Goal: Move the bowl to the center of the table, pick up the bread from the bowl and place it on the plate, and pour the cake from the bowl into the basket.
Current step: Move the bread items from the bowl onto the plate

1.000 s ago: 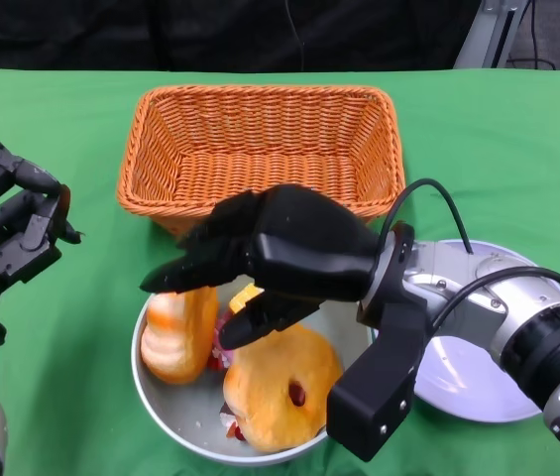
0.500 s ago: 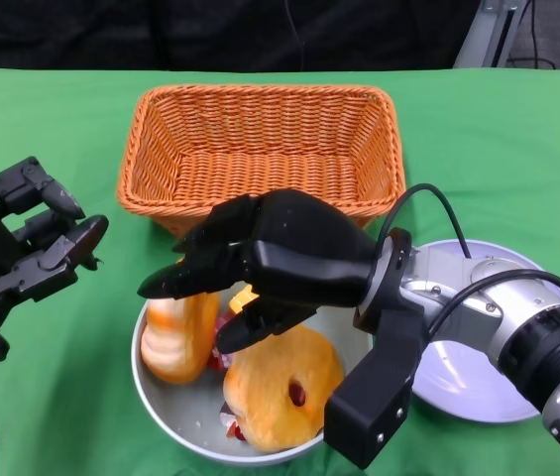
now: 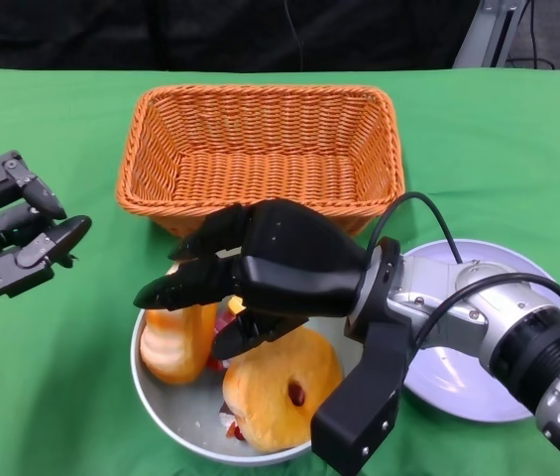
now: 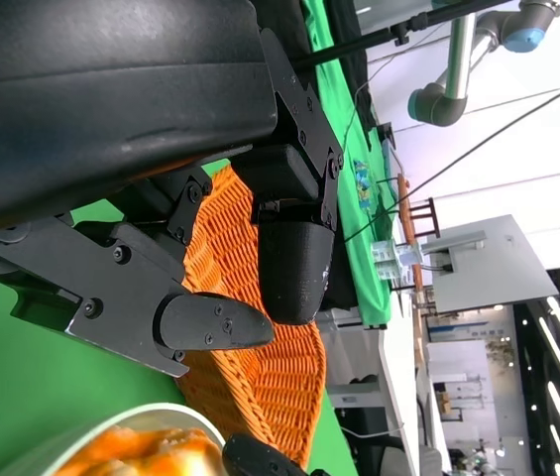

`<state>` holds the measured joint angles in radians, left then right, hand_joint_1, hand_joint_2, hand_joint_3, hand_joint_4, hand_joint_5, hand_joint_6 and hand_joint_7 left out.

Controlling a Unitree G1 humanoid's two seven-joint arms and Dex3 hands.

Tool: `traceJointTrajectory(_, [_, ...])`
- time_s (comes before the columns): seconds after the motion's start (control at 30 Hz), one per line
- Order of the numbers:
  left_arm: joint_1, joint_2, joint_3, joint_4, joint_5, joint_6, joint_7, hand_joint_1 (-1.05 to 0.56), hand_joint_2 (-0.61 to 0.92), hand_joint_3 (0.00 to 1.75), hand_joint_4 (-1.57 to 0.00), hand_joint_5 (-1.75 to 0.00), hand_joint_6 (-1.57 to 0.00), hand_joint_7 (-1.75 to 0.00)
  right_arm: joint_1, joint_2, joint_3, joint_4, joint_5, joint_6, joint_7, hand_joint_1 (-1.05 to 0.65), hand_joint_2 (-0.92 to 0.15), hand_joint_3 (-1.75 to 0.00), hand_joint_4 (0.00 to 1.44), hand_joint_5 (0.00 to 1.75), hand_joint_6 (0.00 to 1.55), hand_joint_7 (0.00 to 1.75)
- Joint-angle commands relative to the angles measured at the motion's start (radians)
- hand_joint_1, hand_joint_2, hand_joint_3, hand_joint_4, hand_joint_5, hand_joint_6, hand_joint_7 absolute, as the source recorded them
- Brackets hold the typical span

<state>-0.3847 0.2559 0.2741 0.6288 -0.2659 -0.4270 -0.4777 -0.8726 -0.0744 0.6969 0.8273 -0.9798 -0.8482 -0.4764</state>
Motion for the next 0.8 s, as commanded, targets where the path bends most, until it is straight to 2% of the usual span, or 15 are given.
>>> traceJointTrajectory(0.03, [0.012,0.036,-0.002,0.023,0.019,-0.042,-0.012,-0.16,0.72,0.45,-0.66,-1.51,-0.72,-1.52,-0.033,0.004,0.014,0.005,-0.008,0.017,-0.013,-0.76,-0.87,-0.01,0.75,0.14,0.72,0.01])
traceJointTrajectory(0.07, [0.014,0.037,-0.003,0.024,0.021,-0.047,-0.011,-0.16,0.72,0.44,-0.70,-1.65,-0.72,-1.53,-0.033,0.004,0.016,0.002,-0.009,0.025,-0.004,-0.76,-0.87,-0.01,0.75,0.14,0.72,0.01])
traceJointTrajectory(0.1, [0.014,0.037,-0.004,0.026,0.021,-0.050,-0.012,-0.15,0.72,0.44,-0.74,-1.70,-0.72,-1.54,-0.033,0.004,0.018,-0.001,-0.008,0.031,0.002,-0.77,-0.87,-0.01,0.75,0.14,0.72,0.01])
traceJointTrajectory(0.23, [0.014,0.042,-0.002,0.031,0.003,-0.054,-0.048,-0.17,0.71,0.45,-0.81,-1.74,-0.72,-1.55,-0.036,0.005,0.038,-0.008,-0.024,0.065,0.005,-0.78,-0.87,0.00,0.75,0.14,0.73,0.01])
traceJointTrajectory(0.37, [0.004,0.049,0.003,0.053,-0.016,-0.068,-0.101,-0.18,0.72,0.45,-0.80,-1.75,-0.73,-1.51,-0.039,0.009,0.057,-0.007,-0.038,0.089,0.001,-0.77,-0.87,0.00,0.76,0.15,0.73,0.01])
traceJointTrajectory(0.47, [-0.001,0.047,0.004,0.068,-0.019,-0.084,-0.120,-0.13,0.76,0.49,-0.80,-1.74,-0.74,-1.53,-0.046,0.013,0.081,-0.004,-0.065,0.115,-0.022,-0.76,-0.86,0.00,0.78,0.17,0.75,0.01])
traceJointTrajectory(0.6, [-0.002,0.043,0.007,0.080,-0.021,-0.094,-0.123,-0.10,0.75,0.60,-0.84,-1.67,-0.79,-1.47,-0.054,0.022,0.106,0.018,-0.084,0.127,-0.056,-0.73,-0.84,0.00,0.79,0.22,0.77,0.02])
traceJointTrajectory(0.77, [0.007,0.045,0.008,0.071,-0.017,-0.090,-0.113,-0.09,0.67,0.81,-0.85,-1.58,-0.82,-1.39,-0.060,0.034,0.137,0.054,-0.106,0.138,-0.125,-0.71,-0.81,0.00,0.81,0.27,0.82,0.02])
traceJointTrajectory(0.8, [0.007,0.047,0.009,0.072,-0.016,-0.089,-0.111,-0.09,0.66,0.83,-0.85,-1.56,-0.82,-1.37,-0.061,0.037,0.142,0.059,-0.113,0.142,-0.144,-0.71,-0.80,0.00,0.78,0.40,0.85,0.02])
